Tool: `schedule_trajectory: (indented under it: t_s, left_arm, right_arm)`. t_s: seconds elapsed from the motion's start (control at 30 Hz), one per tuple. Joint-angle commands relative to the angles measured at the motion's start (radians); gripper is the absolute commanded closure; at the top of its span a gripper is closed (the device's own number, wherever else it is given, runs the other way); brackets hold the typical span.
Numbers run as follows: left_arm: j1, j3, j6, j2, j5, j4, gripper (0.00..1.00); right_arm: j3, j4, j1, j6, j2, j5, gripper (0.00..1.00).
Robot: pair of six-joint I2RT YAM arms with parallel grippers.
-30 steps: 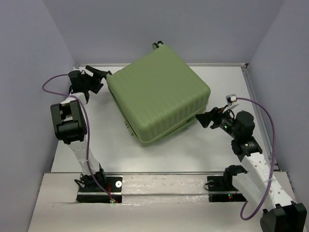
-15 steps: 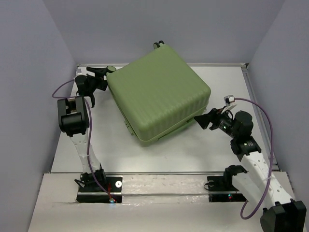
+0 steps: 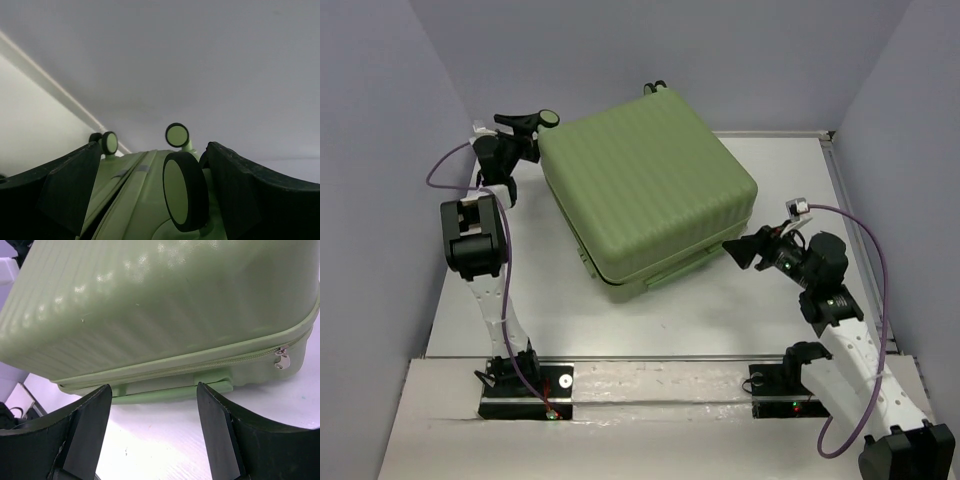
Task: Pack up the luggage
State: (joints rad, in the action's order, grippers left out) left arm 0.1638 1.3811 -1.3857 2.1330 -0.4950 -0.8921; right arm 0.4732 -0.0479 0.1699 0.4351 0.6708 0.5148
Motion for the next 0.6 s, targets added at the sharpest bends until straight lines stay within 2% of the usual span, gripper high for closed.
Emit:
schedule_trajectory:
  t_s: [0.0, 0.17, 0.3, 0.4, 0.57]
  left_arm:
    - [-0.047, 0.142, -0.009, -0.116, -0.079, -0.163, 0.01]
    - [-0.053, 0.136, -0.004, -0.176, -0.080, -0.160, 0.01]
    - [-0.055, 0.069, 0.026, -0.260, -0.062, -0.148, 0.01]
    - [-0.049, 0.038, 0.075, -0.312, -0.047, -0.032, 0.01]
    - [-0.030, -0.020, 0.139, -0.349, -0.019, 0.058, 0.01]
  right_arm:
    - [-0.016, -0.003, 0.000, 0.004, -0.028, 0.022, 0.25]
    - [-0.019, 0.003, 0.000, 0.005, -0.046, 0.021, 0.25]
    - [-0.030, 0.022, 0.000, 0.013, -0.069, -0.025, 0.25]
    - [-0.025, 0.032, 0.000, 0.011, -0.047, -0.045, 0.26]
    - [-0.021, 0.036, 0.000, 0.004, -0.036, -0.068, 0.29]
